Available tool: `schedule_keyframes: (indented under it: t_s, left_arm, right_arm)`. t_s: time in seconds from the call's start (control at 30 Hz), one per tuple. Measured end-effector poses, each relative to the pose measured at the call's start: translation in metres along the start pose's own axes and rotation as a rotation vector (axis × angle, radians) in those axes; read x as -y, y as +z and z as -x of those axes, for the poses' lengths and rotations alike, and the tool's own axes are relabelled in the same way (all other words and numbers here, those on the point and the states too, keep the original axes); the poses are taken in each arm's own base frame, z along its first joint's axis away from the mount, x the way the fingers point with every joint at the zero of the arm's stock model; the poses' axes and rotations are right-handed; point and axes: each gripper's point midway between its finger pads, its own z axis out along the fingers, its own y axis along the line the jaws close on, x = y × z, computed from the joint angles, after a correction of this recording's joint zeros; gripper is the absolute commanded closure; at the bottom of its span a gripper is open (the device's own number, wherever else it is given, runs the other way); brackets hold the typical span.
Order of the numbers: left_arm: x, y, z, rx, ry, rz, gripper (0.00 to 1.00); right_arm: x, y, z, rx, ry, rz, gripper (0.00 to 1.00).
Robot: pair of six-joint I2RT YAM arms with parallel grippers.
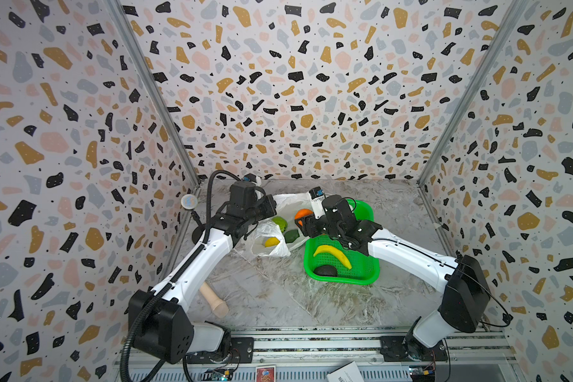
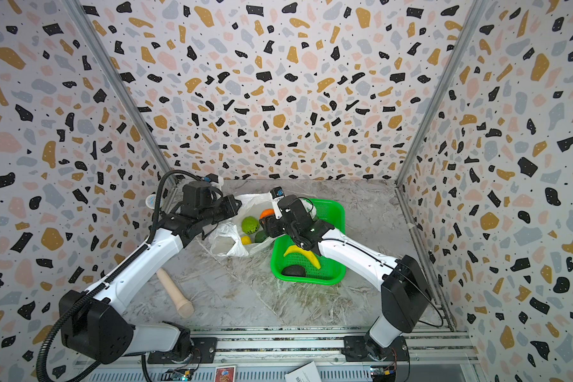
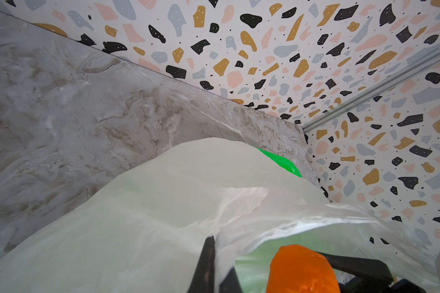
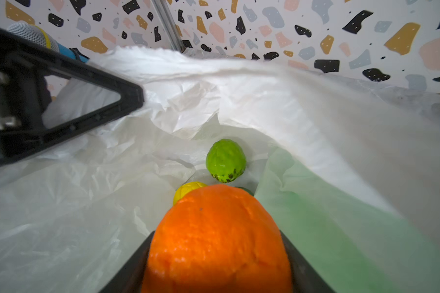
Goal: Place the fruits into the plastic bag
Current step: 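Lift the orange and carry it over the bag mouth with the right gripper, then open the right gripper to drop the orange into the bag, then move the right gripper back into the basket over the yellow banana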
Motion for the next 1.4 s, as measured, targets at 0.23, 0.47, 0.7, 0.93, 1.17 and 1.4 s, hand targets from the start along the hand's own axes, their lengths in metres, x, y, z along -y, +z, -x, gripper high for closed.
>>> schedule_keyframes:
  t_s: [0.23,0.47,0.7,0.93,1.17,1.4]
  left_arm:
    - [0.000,0.000,0.000,0.000,0.000,0.000,1.00]
    - [0.000,0.000,0.000,0.000,0.000,0.001,1.00]
    - [0.000,0.000,0.000,0.000,0.000,0.001,1.00]
    - [0.000,0.000,0.000,-0.001,0.000,0.001,1.00]
    - [0.000,0.000,0.000,-0.001,0.000,0.001,1.00]
    - [-0.001,0.001,-0.001,-0.003,0.003,0.003,1.00]
  right_arm:
    - [-0.006,0.000,-0.003,-0.017,0.028,0.035,0.27]
    - [-0.007,0.000,-0.004,-0.018,0.037,0.038,0.21]
    - [-0.007,0.000,-0.004,-0.018,0.037,0.038,0.21]
    - [-0.007,-0.001,-0.004,-0.018,0.027,0.042,0.22]
    - [-0.007,-0.065,0.023,0.123,-0.071,0.016,0.19]
    - [0.058,-0.190,0.064,0.450,0.000,-0.205,0.13]
